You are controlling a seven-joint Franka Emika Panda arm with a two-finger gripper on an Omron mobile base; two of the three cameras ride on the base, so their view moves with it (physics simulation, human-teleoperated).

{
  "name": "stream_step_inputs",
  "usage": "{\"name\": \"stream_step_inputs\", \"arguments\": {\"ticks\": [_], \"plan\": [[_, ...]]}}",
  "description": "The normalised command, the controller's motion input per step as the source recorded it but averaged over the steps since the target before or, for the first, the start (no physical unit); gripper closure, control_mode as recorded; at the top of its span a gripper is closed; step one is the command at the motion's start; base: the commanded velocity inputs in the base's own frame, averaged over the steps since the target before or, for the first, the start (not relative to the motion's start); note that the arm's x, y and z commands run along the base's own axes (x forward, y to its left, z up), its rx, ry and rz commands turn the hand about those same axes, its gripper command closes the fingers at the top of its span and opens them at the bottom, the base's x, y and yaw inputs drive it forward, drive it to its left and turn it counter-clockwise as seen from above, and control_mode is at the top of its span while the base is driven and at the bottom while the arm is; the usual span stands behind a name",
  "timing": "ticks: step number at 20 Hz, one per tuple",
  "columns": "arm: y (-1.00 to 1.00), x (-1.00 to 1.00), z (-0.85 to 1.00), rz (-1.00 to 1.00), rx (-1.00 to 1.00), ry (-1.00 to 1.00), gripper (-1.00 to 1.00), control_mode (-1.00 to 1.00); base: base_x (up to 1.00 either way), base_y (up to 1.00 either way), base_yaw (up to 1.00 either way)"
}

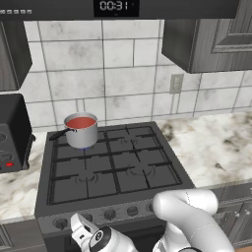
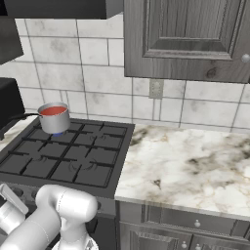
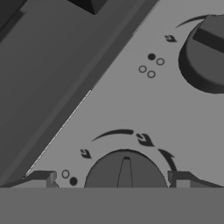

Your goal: Wait until the marinara sauce is simmered to a deep red color and then turn off the stove.

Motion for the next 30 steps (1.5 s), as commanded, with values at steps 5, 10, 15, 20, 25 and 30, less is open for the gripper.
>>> {"name": "stream_step_inputs", "arguments": {"ticks": [5, 10, 15, 20, 25, 30], "plan": [[0.0, 0.0, 0.0, 0.0, 0.0, 0.0, -1.0, -1.0, 0.0, 0.0, 0.0], [0.0, 0.0, 0.0, 0.0, 0.0, 0.0, -1.0, -1.0, 0.0, 0.0, 0.0], [0.0, 0.0, 0.0, 0.0, 0.0, 0.0, -1.0, -1.0, 0.0, 0.0, 0.0], [0.0, 0.0, 0.0, 0.0, 0.0, 0.0, -1.0, -1.0, 0.0, 0.0, 0.0], [0.0, 0.0, 0.0, 0.0, 0.0, 0.0, -1.0, -1.0, 0.0, 0.0, 0.0], [0.0, 0.0, 0.0, 0.0, 0.0, 0.0, -1.0, -1.0, 0.0, 0.0, 0.0]]}}
